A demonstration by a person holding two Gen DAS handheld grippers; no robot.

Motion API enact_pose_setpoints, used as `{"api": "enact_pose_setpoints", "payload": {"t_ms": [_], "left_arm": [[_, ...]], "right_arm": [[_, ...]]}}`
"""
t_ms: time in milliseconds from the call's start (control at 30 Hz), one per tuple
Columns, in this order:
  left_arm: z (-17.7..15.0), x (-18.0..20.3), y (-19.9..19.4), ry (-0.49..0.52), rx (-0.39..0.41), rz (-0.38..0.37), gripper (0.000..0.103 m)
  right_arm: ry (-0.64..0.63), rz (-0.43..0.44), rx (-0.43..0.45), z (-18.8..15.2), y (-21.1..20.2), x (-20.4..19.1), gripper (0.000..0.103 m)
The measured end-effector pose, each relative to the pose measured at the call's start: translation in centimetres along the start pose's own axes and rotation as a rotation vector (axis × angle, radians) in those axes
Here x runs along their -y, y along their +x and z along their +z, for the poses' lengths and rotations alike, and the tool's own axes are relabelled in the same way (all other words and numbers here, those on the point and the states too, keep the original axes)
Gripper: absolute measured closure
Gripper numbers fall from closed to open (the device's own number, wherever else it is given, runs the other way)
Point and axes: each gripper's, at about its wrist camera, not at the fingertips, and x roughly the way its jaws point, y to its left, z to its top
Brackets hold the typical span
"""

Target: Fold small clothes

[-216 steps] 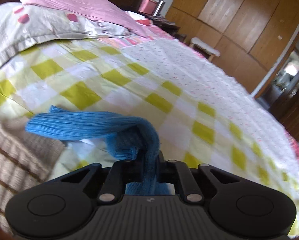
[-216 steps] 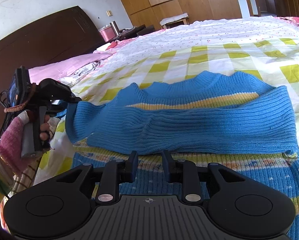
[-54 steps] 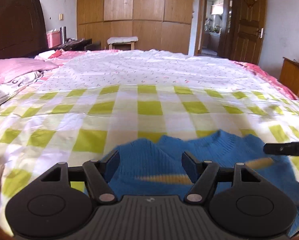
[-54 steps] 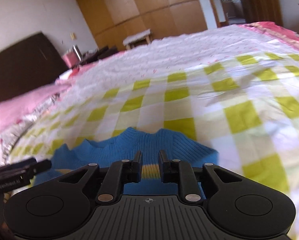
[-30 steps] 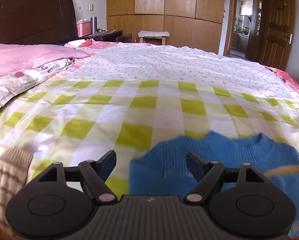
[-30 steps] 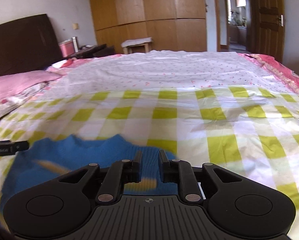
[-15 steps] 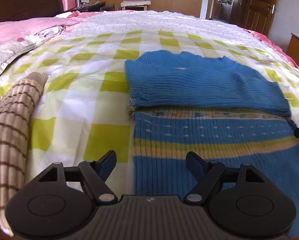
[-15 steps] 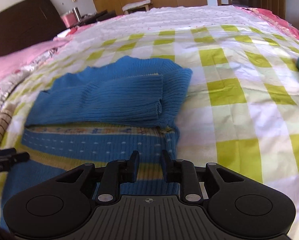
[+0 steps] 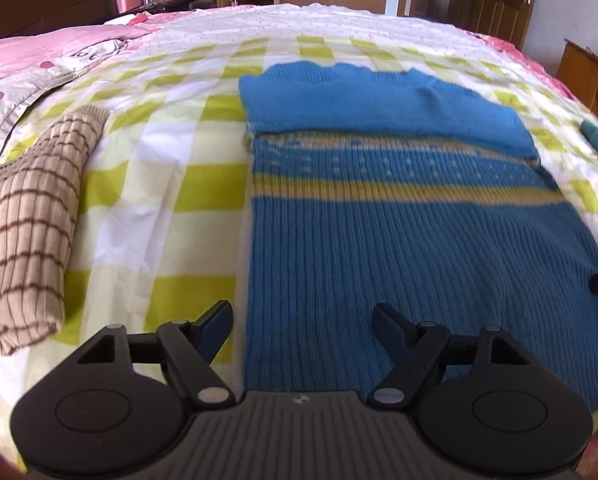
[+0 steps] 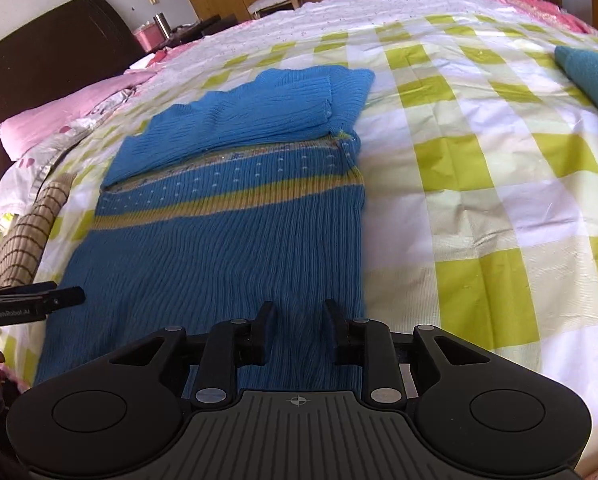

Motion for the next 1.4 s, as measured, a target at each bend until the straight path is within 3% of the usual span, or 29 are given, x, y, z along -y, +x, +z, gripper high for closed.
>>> {"api": "enact_pose_setpoints", "payload": {"t_ms": [867,1000,1233,1400], "left_arm": [[-2.6,0.8,-1.5,0.059,0.003,-0.011,0.02],[-2.9,0.9,-1.9,0.059,-0.004,-0.02,0.02],[-3.9,0.8,-3.1,0.054,-0.035,-0.085,0.02],[-4.3,0.3,-3.6,0.028,-0.045,-0.13,0.027]], "right_arm": [[0.0,-0.055,-0.048,-2.4,-3.2,0.3,0.072],[0.018,-0.065,-0.074,-2.9,-3.1,0.9,0.064],[0.051,-0.027,-0.093,-3.2,-3.5,1.4,0.064],[0.063,0.008,-0.112,-3.4,-3.5,1.2,0.064]]}}
